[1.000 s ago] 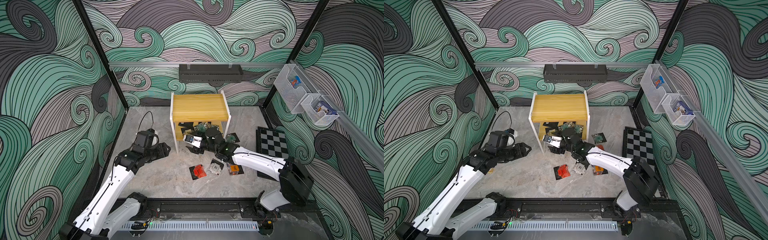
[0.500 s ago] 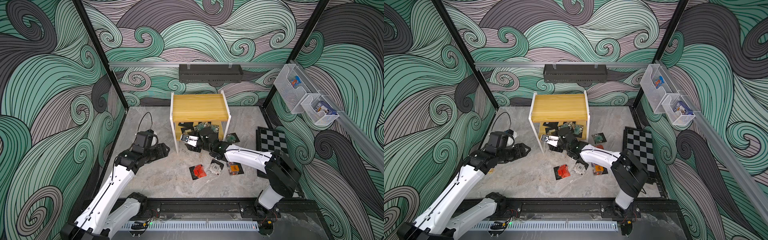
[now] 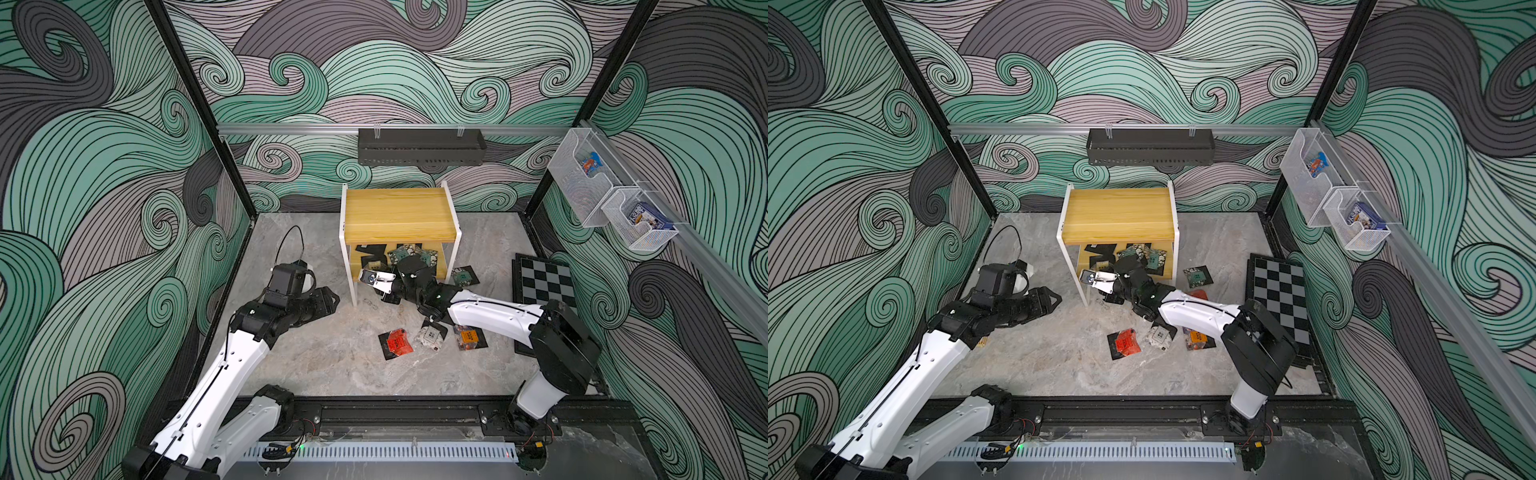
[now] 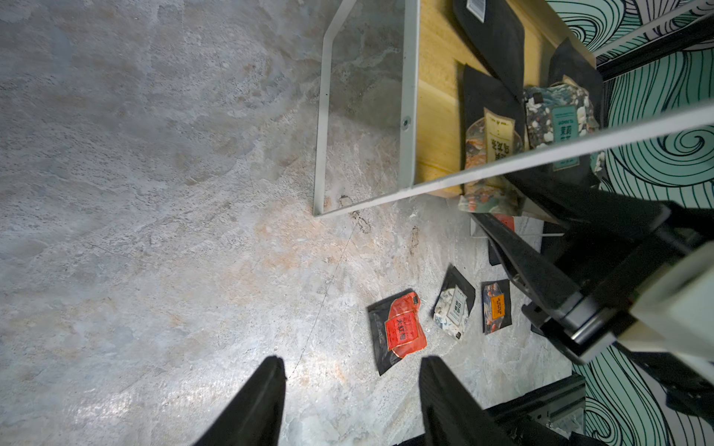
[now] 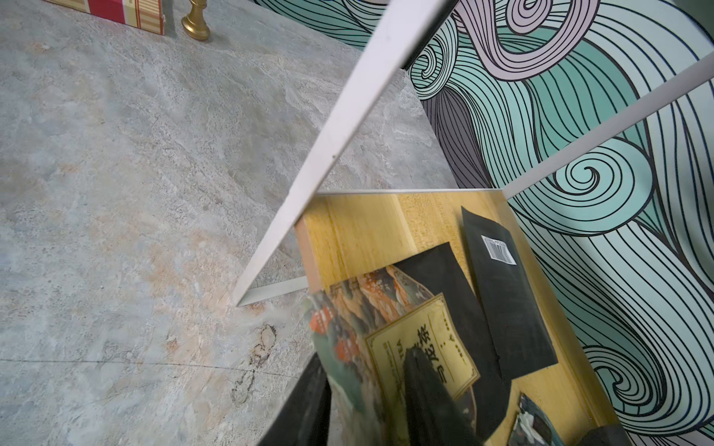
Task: Remove the tea bags from the shelf
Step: Pick up the tea bag from the shelf.
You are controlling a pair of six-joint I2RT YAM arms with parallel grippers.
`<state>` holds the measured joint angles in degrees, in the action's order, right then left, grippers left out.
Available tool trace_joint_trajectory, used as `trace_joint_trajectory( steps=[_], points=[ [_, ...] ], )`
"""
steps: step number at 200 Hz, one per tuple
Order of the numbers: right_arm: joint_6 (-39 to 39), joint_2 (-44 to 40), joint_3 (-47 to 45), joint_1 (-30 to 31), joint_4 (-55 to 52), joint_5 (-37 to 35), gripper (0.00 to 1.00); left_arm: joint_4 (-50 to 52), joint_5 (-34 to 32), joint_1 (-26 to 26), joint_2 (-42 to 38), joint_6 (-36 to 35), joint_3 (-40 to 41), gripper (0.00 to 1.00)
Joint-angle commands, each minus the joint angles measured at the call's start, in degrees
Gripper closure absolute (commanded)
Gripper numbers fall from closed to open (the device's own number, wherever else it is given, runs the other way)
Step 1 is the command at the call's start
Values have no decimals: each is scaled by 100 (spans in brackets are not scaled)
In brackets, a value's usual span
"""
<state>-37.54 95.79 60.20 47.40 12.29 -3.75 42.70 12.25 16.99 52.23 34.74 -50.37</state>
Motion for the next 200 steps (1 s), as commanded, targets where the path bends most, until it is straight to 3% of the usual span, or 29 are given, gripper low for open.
trace_joint_trajectory(
  steps=[1, 114, 200],
  points=[
    [45, -164, -114, 5, 36, -169, 70, -59, 67, -32, -99, 47, 10, 41],
    [-25, -874, -455, 188, -65, -409, 95, -110, 24, -43, -34, 33, -87, 41],
    [9, -2152, -1042, 776, -468, -665, 98, -113, -54, -117, -39, 42, -248, 41]
  ],
)
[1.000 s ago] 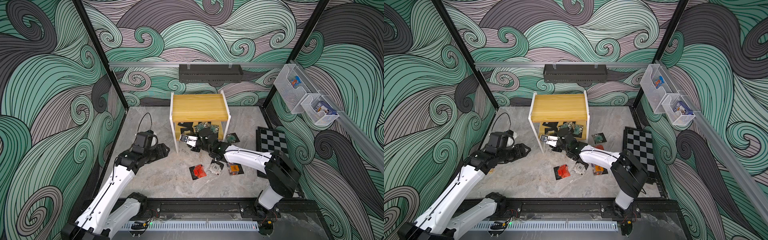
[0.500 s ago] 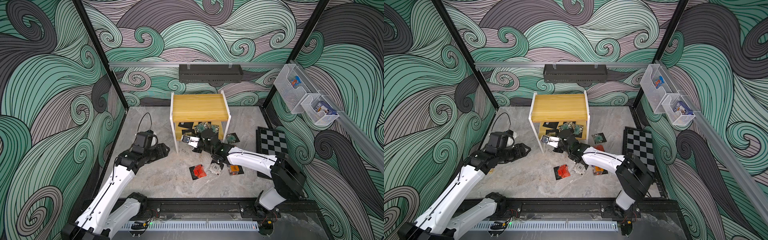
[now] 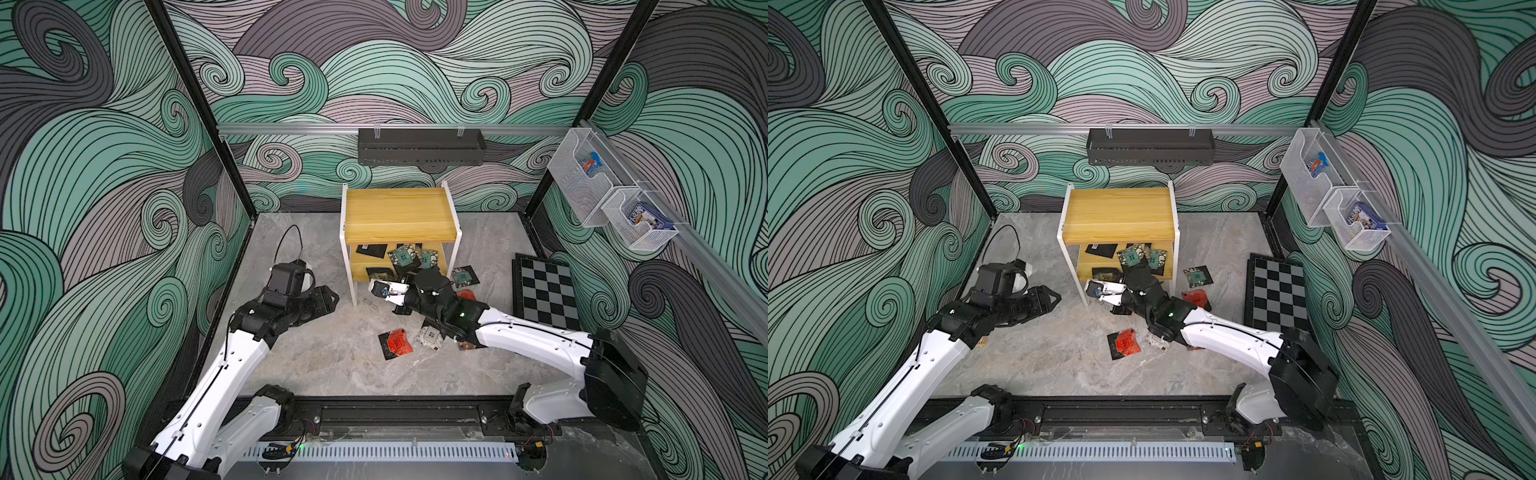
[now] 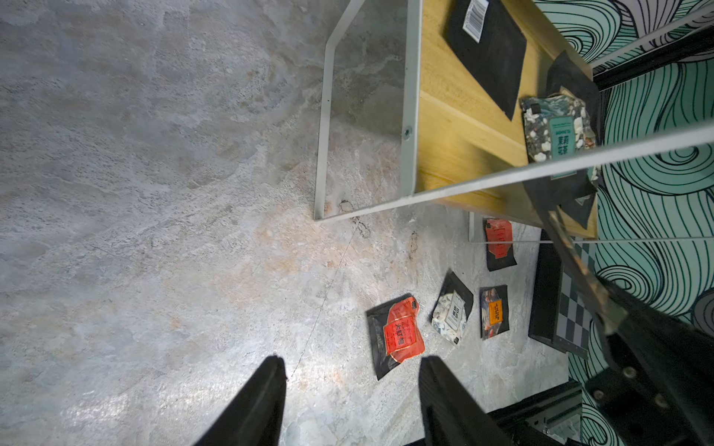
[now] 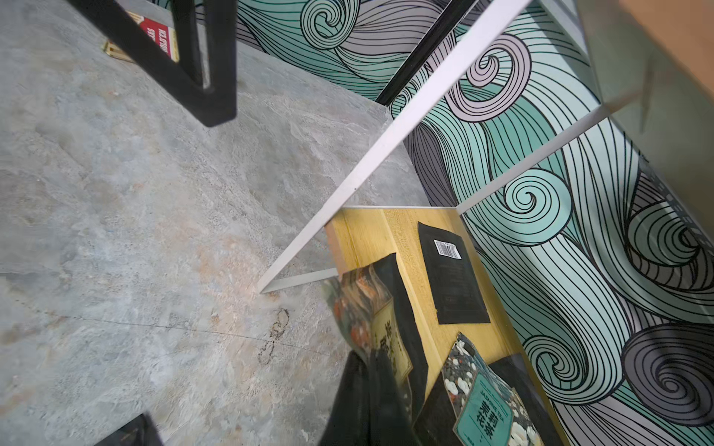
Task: Remove the tea bags from the shelf
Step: Pick up the tea bag from the shelf, then place the tea bag at the center of the board.
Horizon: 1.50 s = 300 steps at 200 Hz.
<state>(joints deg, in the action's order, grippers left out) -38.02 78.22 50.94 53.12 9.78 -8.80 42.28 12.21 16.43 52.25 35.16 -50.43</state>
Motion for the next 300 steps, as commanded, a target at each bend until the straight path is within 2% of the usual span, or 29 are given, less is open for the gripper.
trace_joint_trajectory(
  steps=[1, 47, 93, 130, 211, 300],
  points=[
    [57, -412, -117, 214, -228, -163, 98, -62, -55, -60, -49, 4, -240, 41],
    [151, -932, -441, 804, -582, -337, 98, 38, -142, -113, -135, 94, -269, 41],
    [456, -849, -632, 1344, -572, -401, 98, 397, -457, -217, -318, 480, -191, 41],
    [729, -294, -763, 1583, -197, -386, 98, 716, -632, -298, -476, 616, -152, 41],
    [1202, 1293, -565, 1649, 590, -274, 98, 829, -632, -361, -656, 676, 6, 41],
    [1352, 2240, -199, 1700, 745, 96, 96, 911, -768, -404, -720, 634, 152, 41]
  ],
)
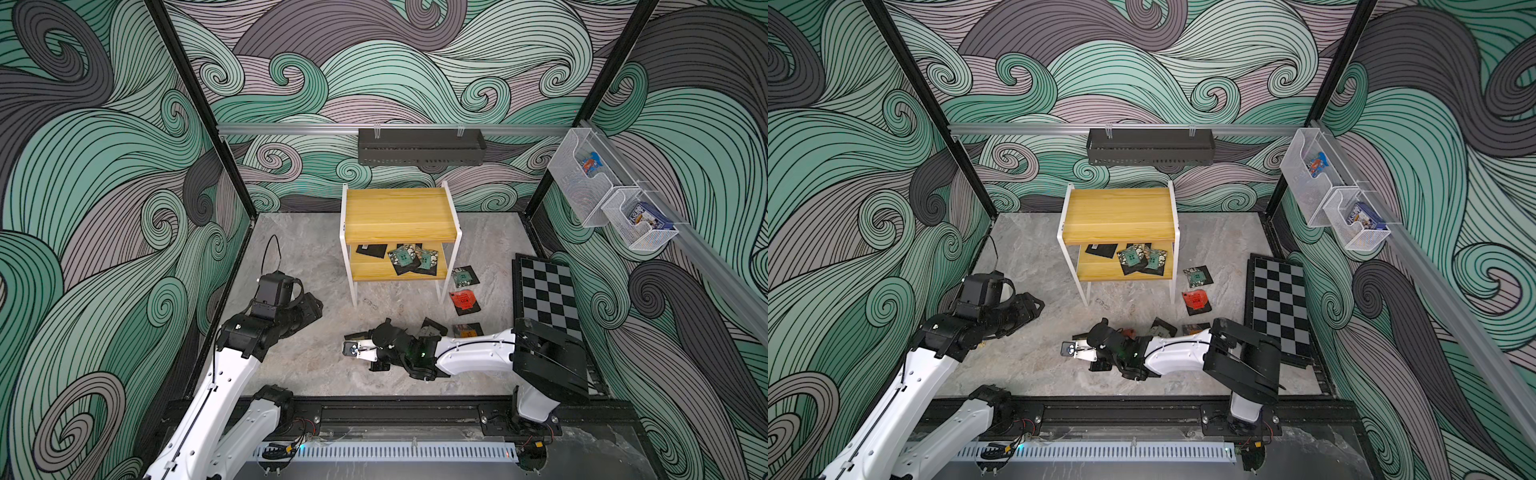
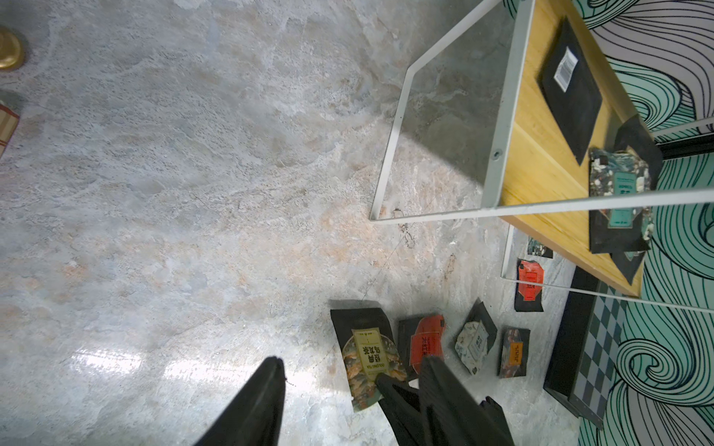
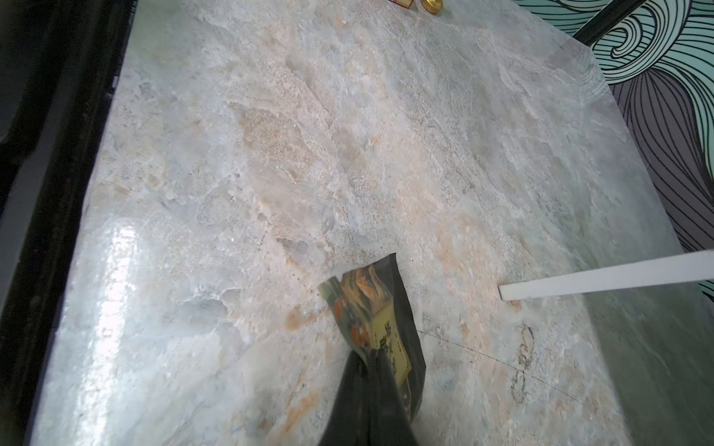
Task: Remove the tea bags from the shelf
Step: Place the tea bag at the center of the board.
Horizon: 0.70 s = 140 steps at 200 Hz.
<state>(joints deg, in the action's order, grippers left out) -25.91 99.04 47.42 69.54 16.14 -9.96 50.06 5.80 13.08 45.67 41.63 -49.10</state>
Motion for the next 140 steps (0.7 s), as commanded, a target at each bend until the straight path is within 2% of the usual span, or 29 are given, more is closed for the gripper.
trace_joint_trajectory(
  steps=[1, 42, 127, 140],
  points=[
    [140, 162, 158, 59, 100, 217, 96, 134, -130, -69, -56, -14, 21, 41],
    [205, 249, 198, 86, -1, 344, 89, 94, -136, -78, -24, -32, 66, 41],
    [131, -289, 115, 199, -251, 451, 62, -14, -103, -112, 45, -32, 78, 41],
    [118, -403, 109, 218, -285, 448, 61, -39, -93, -120, 66, -32, 65, 41]
  ],
)
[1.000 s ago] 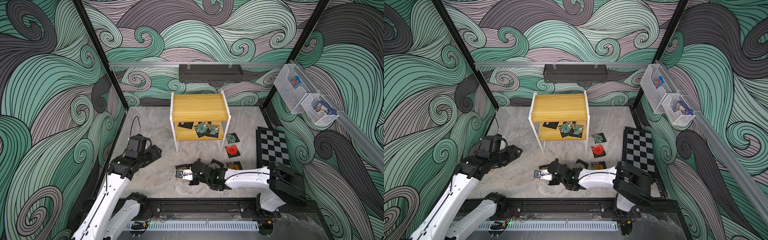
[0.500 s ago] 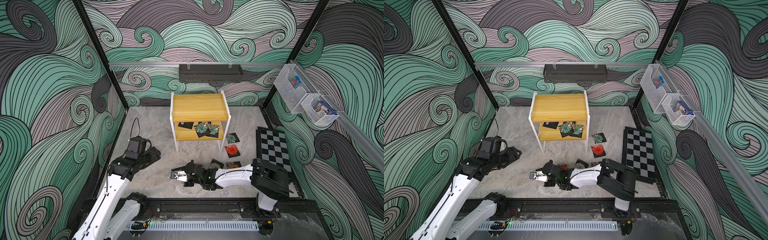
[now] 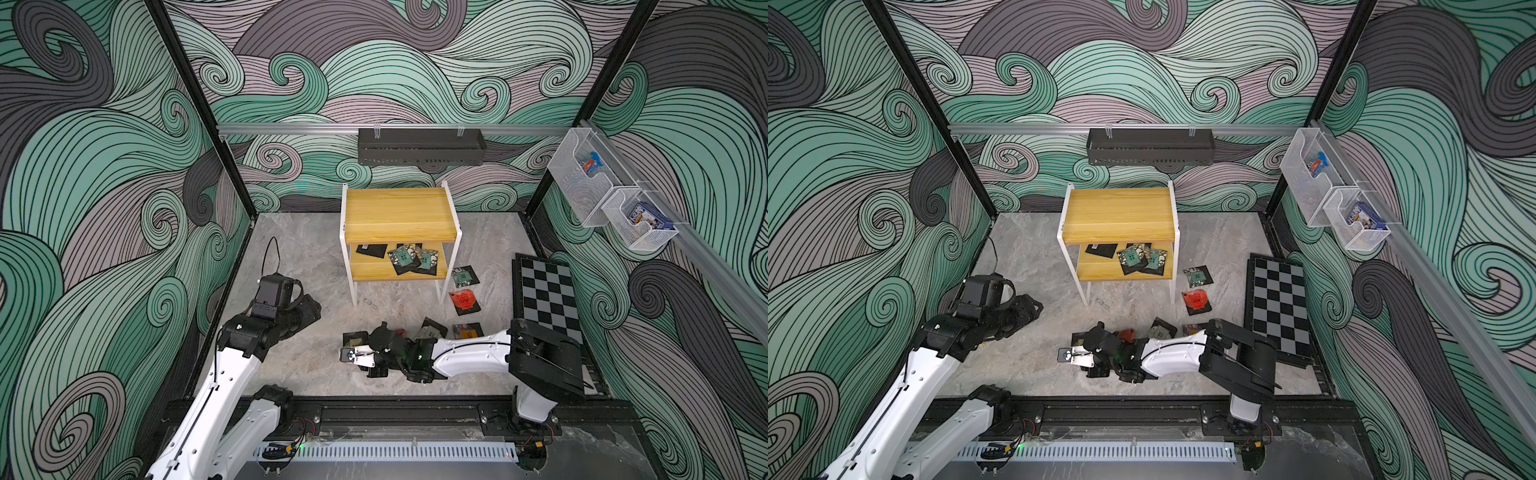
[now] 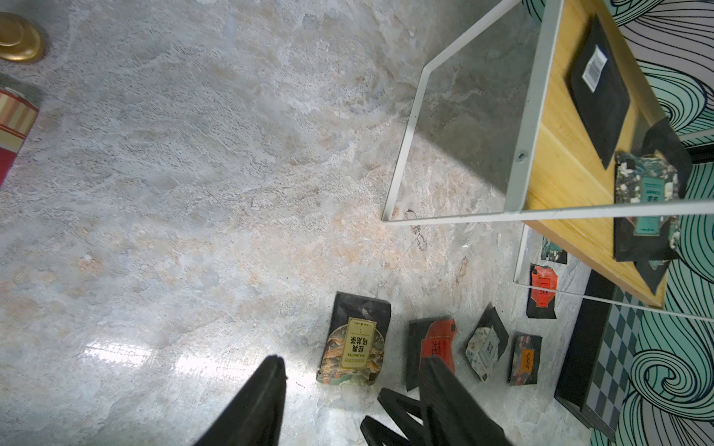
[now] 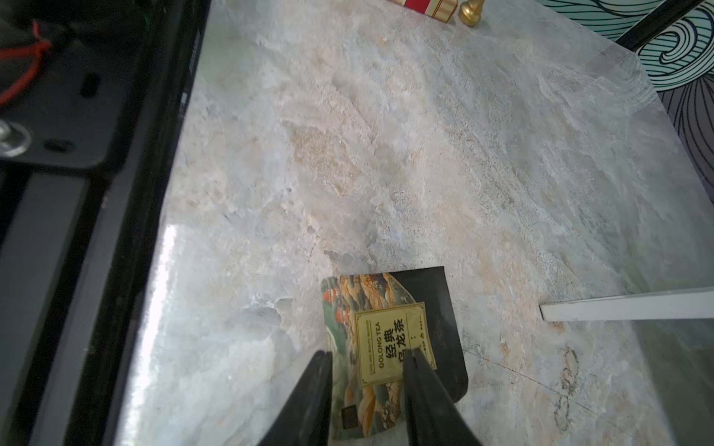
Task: Remove the tea bags from the shelf
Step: Place the tea bag at the center of the board.
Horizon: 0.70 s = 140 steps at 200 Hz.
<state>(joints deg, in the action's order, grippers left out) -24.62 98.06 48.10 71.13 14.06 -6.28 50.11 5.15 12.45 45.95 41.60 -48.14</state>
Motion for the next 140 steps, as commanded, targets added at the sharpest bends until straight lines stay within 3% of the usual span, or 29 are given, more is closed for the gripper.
trace_joint_trajectory(
  steps=[1, 140],
  points=[
    [-14, -309, 42, 58, -78, 82, 61, -44, -29, -57, 37, -30, -34, 41],
    [629, -1970, -133, -18, -1054, -194, 58, -456, 529, -76, 526, -274, -460, 41]
  ],
)
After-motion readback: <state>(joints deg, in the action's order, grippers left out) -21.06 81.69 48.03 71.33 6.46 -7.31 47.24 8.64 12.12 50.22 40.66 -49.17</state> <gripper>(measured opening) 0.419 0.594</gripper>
